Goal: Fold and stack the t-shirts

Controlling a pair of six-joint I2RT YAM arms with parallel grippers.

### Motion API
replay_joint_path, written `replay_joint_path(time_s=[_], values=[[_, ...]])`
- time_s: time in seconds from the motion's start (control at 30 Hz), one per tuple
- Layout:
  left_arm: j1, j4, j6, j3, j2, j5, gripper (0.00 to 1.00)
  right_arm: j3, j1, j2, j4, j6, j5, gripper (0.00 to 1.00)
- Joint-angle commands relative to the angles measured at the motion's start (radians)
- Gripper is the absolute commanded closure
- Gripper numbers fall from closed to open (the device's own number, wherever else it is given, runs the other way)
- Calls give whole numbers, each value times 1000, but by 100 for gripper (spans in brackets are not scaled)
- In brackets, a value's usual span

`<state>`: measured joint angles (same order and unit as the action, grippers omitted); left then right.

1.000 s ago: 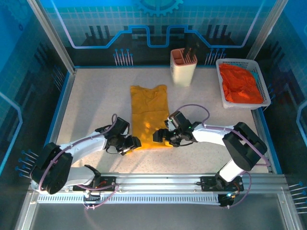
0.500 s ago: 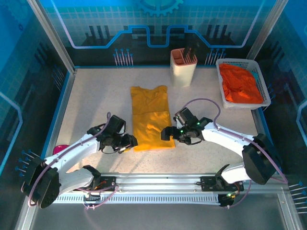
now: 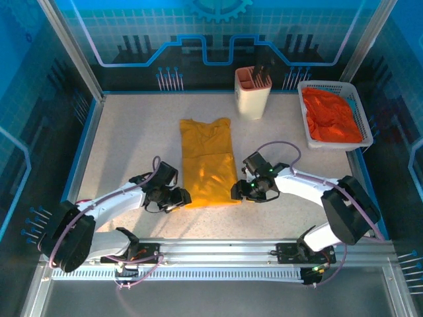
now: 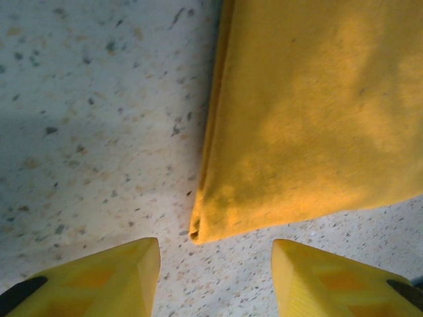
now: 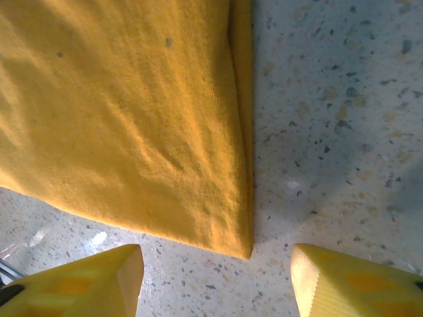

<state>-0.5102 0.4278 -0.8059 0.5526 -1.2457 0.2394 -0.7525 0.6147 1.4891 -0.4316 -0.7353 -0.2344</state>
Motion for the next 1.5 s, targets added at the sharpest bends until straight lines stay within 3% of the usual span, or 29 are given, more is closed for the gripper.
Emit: replay_joint_path(time_s=[0.0,0.53,1.13,1.33,1.47], values=[[-12,-31,7,7,-35,-14,53,-4,3,36,23,-2,-25,38],[-60,-54,-25,67,-176,-16,63,-28,58,98,95,-39,-47,43],[-89,-68,-49,132,-260,-28,74,-74,95,129,37,-36,-13,49],[-94,-65,-45,160,-289,-33,77,-99,109,145,28,-38,-2,59],[-94,-51,-40,176,-304,-37,78,-117,119,158,17,-32,0,60]])
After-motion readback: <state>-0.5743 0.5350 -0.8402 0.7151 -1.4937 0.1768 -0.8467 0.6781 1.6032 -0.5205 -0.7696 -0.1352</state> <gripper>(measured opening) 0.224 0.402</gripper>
